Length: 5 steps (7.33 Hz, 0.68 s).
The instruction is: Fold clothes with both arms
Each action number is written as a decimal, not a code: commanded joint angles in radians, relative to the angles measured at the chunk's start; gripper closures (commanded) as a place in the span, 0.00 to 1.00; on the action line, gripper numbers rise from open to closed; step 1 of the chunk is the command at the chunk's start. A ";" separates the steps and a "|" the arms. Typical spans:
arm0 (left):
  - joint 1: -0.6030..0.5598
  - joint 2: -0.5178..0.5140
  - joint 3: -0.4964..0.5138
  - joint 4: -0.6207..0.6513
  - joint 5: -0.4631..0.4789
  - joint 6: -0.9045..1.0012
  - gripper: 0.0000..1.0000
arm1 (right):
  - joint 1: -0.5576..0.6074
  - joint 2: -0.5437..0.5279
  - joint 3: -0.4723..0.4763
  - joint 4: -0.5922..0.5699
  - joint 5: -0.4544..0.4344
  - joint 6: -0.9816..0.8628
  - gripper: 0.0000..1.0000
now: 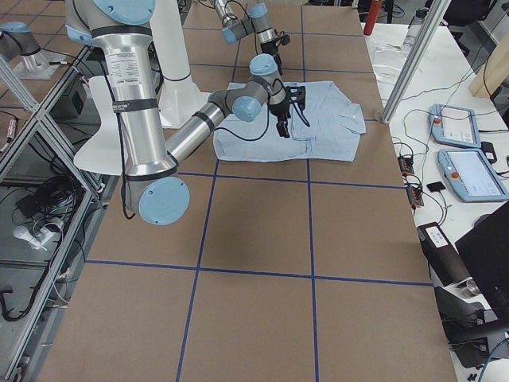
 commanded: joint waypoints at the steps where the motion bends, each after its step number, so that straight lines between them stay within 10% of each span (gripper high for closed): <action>1: 0.199 0.104 -0.065 0.000 0.111 -0.188 0.00 | -0.189 -0.052 0.047 0.003 -0.153 0.129 0.00; 5: 0.344 0.088 -0.048 0.145 0.151 -0.361 0.25 | -0.214 -0.052 0.047 0.001 -0.185 0.144 0.00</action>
